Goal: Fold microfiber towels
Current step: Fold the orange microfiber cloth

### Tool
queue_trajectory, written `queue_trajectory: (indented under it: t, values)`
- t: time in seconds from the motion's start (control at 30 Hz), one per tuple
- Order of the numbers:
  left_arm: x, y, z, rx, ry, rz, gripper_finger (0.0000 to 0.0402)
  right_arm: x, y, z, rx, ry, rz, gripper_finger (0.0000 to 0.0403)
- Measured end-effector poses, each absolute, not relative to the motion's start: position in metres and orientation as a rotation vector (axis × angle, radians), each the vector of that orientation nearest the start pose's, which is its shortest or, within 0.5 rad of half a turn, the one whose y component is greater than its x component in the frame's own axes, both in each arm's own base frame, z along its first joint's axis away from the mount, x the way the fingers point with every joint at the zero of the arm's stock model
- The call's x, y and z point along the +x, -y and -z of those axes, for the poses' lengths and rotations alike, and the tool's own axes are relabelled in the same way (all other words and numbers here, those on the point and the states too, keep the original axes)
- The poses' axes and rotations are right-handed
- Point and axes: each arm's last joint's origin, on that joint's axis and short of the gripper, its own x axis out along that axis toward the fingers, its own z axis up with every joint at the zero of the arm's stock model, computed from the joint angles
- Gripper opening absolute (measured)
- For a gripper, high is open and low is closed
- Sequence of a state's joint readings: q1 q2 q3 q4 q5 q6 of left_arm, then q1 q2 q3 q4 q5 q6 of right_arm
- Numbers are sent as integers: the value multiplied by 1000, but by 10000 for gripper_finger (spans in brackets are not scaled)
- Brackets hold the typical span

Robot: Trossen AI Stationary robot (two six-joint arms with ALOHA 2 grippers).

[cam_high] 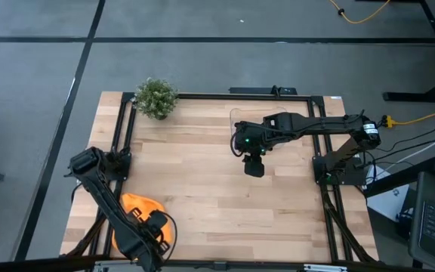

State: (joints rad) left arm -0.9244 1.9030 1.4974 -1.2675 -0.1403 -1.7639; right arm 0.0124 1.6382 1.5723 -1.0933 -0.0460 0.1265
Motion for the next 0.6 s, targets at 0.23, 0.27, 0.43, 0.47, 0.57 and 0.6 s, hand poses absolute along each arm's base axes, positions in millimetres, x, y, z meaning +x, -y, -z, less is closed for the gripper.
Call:
queue_trajectory:
  t: [0.23, 0.27, 0.43, 0.47, 0.57, 0.6]
  values:
    - [235, 258, -283, -508, -1156, -775, 0, 325, -5, -322, 134, -1157, 23, 178]
    - [240, 255, -295, -501, -1120, -754, 0, 325, -5, -322, 134, -1157, 23, 178]
    - [261, 239, -353, -485, -964, -613, 0, 326, -6, -323, 133, -1149, 4, 178]
    - [265, 234, -363, -480, -931, -598, 0, 327, -7, -323, 132, -1136, 0, 178]
    - [275, 219, -385, -455, -836, -578, 0, 330, -10, -325, 127, -1101, -12, 178]
    - [278, 214, -390, -442, -817, -572, 0, 331, -12, -325, 105, -1092, -36, 178]
